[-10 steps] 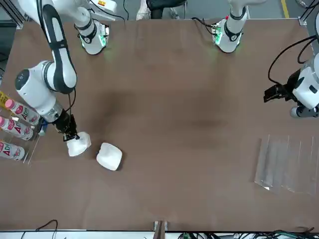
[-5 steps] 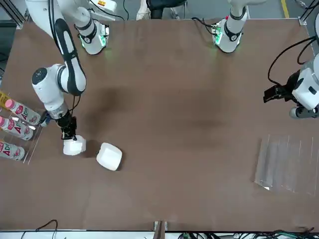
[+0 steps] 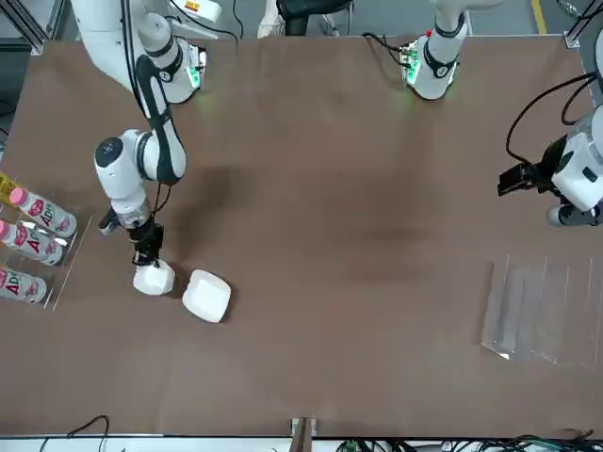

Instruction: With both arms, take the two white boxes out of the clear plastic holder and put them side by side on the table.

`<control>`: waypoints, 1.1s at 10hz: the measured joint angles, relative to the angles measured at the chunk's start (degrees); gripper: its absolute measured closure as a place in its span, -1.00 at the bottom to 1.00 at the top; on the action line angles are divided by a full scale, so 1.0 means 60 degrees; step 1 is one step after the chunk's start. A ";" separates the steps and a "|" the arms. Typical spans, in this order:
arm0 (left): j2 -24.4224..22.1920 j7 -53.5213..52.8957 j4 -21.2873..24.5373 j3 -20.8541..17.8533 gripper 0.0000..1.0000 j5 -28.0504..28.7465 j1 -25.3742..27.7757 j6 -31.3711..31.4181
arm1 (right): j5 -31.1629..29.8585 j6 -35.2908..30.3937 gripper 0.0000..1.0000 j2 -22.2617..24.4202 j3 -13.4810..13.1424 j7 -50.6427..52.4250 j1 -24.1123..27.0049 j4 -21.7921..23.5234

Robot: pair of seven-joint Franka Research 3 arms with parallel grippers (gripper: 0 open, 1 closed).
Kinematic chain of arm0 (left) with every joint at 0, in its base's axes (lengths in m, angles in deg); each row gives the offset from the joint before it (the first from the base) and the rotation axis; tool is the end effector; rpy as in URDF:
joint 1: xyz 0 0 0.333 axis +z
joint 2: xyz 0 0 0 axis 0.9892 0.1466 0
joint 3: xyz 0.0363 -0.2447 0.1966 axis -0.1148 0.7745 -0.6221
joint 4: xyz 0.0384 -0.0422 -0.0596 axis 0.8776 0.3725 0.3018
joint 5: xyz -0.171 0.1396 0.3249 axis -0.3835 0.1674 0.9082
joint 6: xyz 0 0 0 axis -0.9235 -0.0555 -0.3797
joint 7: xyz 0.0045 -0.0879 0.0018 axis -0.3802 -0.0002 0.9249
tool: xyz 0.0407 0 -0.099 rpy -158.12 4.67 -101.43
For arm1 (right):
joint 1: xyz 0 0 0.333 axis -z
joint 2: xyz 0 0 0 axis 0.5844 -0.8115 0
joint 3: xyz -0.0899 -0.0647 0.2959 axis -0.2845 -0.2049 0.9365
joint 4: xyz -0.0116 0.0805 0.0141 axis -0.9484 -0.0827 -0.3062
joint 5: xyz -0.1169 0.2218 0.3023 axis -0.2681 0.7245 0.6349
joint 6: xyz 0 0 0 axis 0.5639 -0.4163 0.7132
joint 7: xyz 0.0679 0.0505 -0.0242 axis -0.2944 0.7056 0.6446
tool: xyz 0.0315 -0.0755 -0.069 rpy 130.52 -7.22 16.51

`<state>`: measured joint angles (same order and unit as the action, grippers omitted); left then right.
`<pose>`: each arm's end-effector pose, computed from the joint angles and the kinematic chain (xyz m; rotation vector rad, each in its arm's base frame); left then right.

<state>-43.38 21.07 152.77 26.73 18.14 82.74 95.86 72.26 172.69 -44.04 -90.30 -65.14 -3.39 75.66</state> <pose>0.5873 -0.0285 0.5721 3.1188 0.0725 -0.2134 0.5381 0.0511 0.2210 -1.6413 2.3248 -0.3942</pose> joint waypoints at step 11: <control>0.0039 -0.0001 0.0000 0.0000 -1.00 0.0000 0.0052 0.0000 | 0.0005 0.0256 0.73 -0.0259 0.0007 -0.0845 -0.0421 -0.0020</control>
<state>-43.15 21.06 152.77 26.73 18.14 83.05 95.86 72.29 174.23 -45.59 -90.26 -70.21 -5.91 75.54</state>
